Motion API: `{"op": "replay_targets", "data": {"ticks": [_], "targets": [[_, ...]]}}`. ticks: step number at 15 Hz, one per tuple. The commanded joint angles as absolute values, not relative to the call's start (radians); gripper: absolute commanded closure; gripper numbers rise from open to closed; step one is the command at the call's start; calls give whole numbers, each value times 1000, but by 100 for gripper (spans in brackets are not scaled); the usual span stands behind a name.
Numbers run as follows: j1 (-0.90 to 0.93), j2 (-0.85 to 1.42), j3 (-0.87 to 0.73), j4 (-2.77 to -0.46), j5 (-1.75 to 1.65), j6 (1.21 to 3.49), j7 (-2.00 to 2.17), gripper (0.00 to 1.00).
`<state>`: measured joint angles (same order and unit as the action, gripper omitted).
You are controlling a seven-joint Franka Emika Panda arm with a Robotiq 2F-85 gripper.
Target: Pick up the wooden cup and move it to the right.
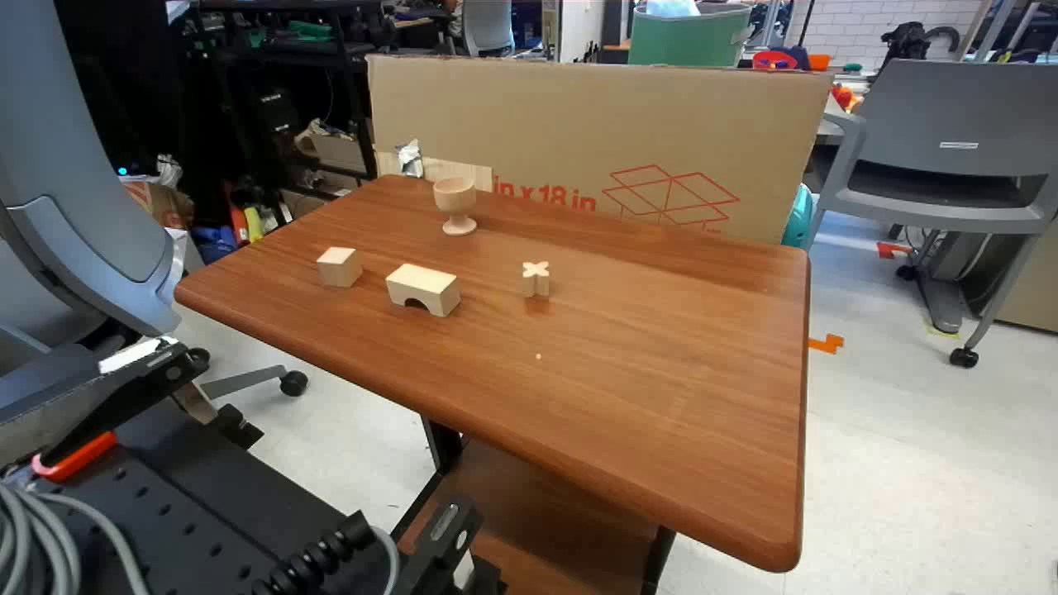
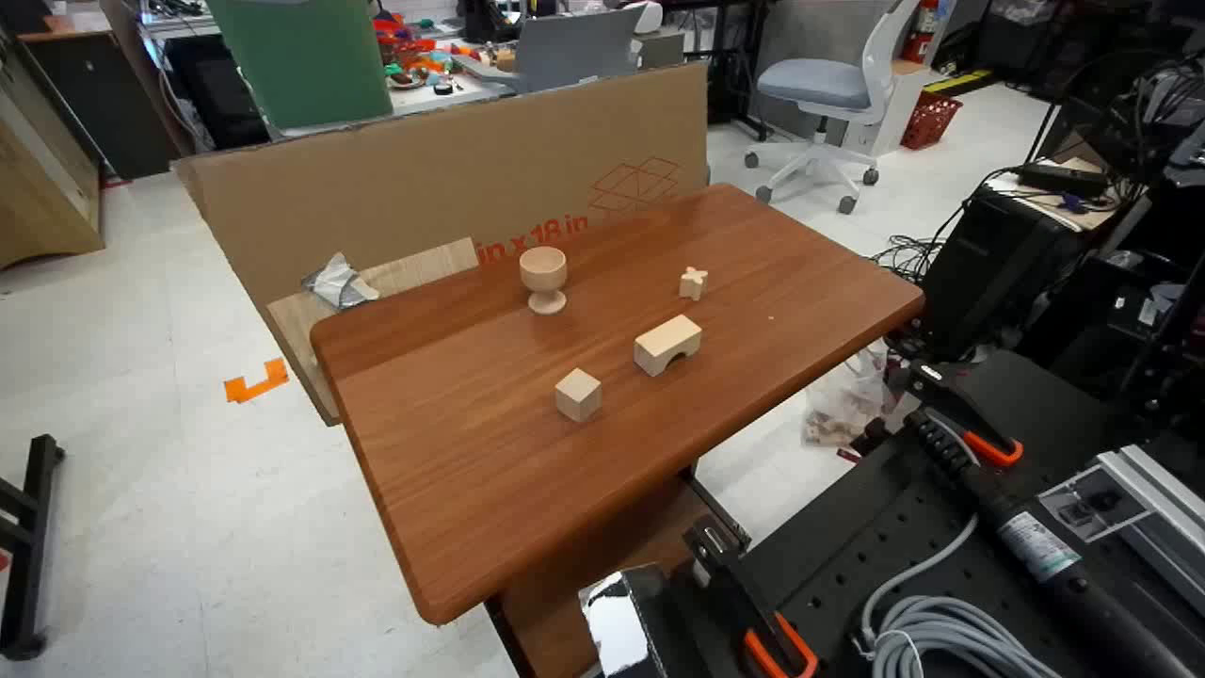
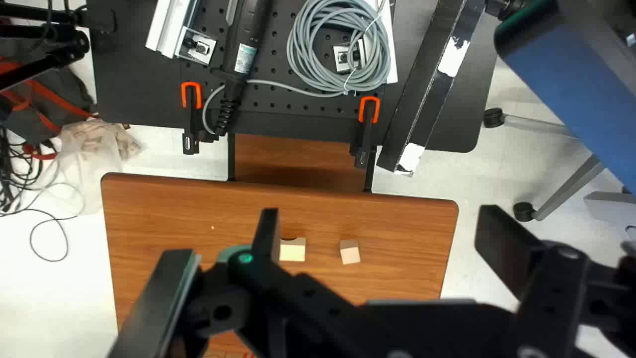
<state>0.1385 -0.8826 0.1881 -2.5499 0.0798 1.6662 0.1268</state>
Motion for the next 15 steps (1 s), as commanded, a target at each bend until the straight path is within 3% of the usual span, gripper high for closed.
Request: {"op": "replay_targets", "data": {"ticks": [1, 15], "targets": [[137, -882, 189, -2547, 80, 1665, 126, 0], [127, -825, 190, -2503, 110, 1663, 158, 0]]}}
